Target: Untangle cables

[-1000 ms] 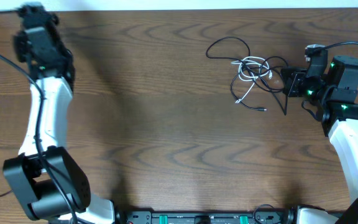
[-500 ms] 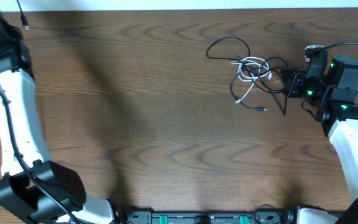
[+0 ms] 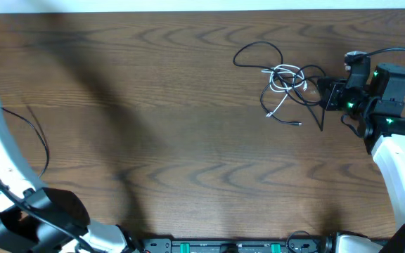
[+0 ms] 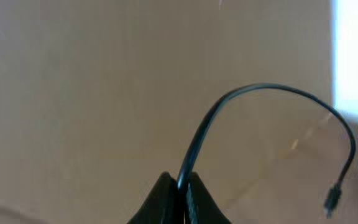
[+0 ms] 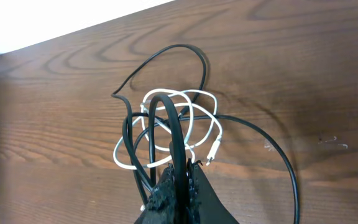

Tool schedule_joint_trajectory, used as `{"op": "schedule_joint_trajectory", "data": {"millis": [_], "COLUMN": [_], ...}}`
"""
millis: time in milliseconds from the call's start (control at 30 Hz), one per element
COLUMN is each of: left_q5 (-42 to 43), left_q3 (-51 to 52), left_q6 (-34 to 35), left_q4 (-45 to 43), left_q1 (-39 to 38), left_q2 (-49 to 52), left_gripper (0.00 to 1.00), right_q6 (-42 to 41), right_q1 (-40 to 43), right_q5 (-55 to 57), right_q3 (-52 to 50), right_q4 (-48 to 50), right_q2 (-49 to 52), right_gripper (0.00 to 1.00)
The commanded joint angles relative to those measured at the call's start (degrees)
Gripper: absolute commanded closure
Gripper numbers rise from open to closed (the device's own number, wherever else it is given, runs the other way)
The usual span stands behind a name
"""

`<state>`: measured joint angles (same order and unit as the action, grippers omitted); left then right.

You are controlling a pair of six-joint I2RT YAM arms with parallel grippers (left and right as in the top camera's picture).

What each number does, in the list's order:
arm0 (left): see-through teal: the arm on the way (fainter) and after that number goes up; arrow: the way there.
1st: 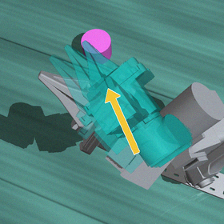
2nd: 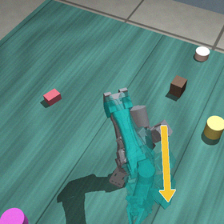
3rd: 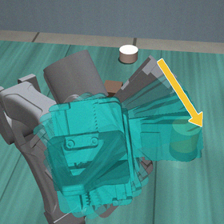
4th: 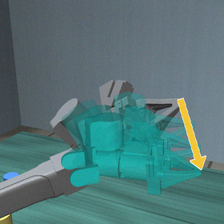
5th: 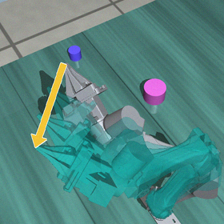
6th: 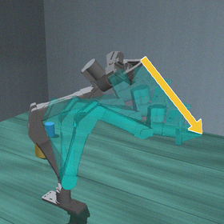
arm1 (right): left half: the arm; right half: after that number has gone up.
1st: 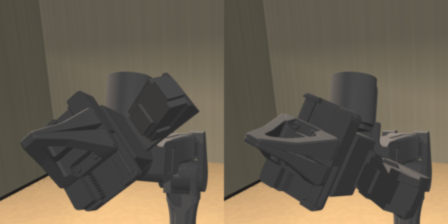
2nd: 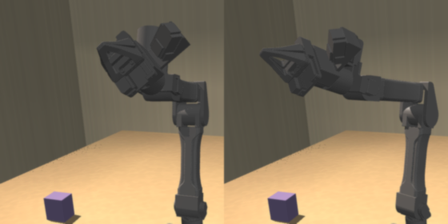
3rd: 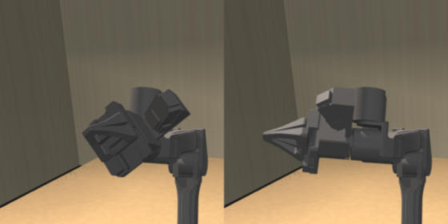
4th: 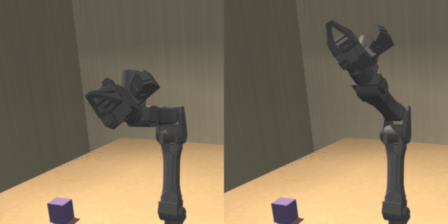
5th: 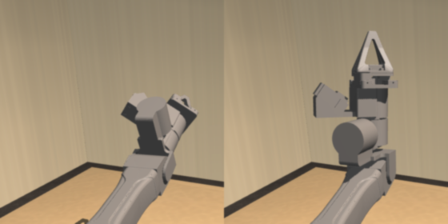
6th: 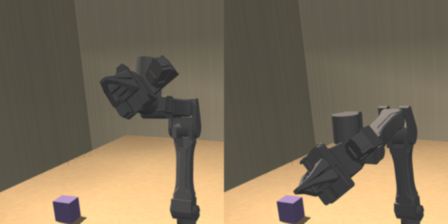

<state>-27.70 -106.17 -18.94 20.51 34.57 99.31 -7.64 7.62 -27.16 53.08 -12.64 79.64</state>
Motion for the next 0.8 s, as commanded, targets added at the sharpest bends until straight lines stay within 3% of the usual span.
{"op": "schedule_joint_trajectory", "data": {"millis": [0,333,767], "left_q5": [-0.15,7.74,12.24], "left_q3": [0.2,1.09,1.38], "left_q6": [8.83,15.19,17.59], "left_q4": [3.82,25.77,33.05], "left_q1": [3.17,4.48,4.48], "left_q2": [2.23,10.91,23.78], "left_gripper": [0.93,0.93,0.92], "right_q6": [-0.68,-1.55,-1.53], "right_q1": [0.17,0.17,0.17], "right_q5": [-0.22,-0.2,-0.2], "right_q3": [0.44,0.44,0.44], "right_q4": [-0.04,0.44,0.13], "right_q2": [-0.96,-0.96,-0.96], "right_gripper": [0.99,0.99,0.99]}}
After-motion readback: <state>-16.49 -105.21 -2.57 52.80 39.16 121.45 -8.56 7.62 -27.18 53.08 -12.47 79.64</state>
